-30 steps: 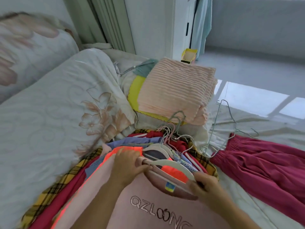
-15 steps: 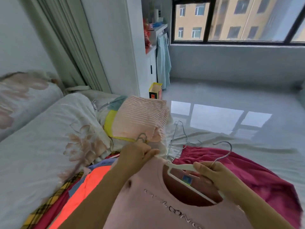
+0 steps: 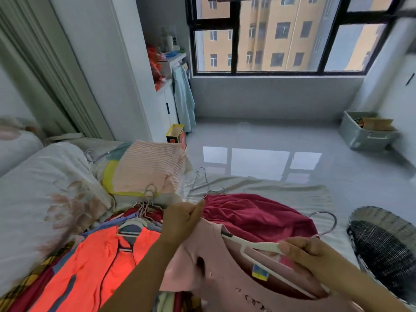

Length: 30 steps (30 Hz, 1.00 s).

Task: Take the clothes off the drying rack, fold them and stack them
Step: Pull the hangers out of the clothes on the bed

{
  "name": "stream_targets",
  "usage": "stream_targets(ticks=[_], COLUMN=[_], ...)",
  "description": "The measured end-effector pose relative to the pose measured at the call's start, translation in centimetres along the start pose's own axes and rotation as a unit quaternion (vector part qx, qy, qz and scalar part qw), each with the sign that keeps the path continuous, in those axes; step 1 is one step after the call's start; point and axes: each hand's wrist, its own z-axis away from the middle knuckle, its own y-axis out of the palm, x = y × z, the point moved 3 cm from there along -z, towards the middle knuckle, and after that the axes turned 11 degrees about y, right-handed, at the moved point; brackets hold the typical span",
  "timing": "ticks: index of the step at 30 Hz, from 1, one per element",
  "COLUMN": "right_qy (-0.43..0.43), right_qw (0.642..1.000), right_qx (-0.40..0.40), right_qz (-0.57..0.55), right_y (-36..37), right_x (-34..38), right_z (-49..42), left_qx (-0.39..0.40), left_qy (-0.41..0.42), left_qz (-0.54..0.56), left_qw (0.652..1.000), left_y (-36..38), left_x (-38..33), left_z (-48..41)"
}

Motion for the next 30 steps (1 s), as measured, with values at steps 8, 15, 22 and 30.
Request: stream_targets(ticks=[8, 15, 22, 30], right_qy=[0.019, 0.013, -0.007, -0.033], right_qw=[0.994, 0.991, 0.960, 0.959], right_qx=[-0.014, -0.004, 0.031, -0.020], right_qz=[-0.110, -0.134, -0.277, -0.280], right_y=[-5.1, -6.5, -7.3, -4.9], right_x=[-5.4, -7.5, -7.5, -7.1], right_z=[4.6, 2.8, 0.2, -3.1], left_qx=[0.079, 0.142, 0.215, 0.232], left_qy=[-0.059, -0.186, -0.273, -0.282], left_qz=[-0.043, 0.037, -0.026, 0.181], left_qw=[0.994, 0.972, 0.937, 0.913], left_y=[0.7, 1.3, -1.1, 3.7], left_x=[-0.9, -1.5, 1.5, -6.7], left_z=[2.6, 4.6, 9.2, 8.3])
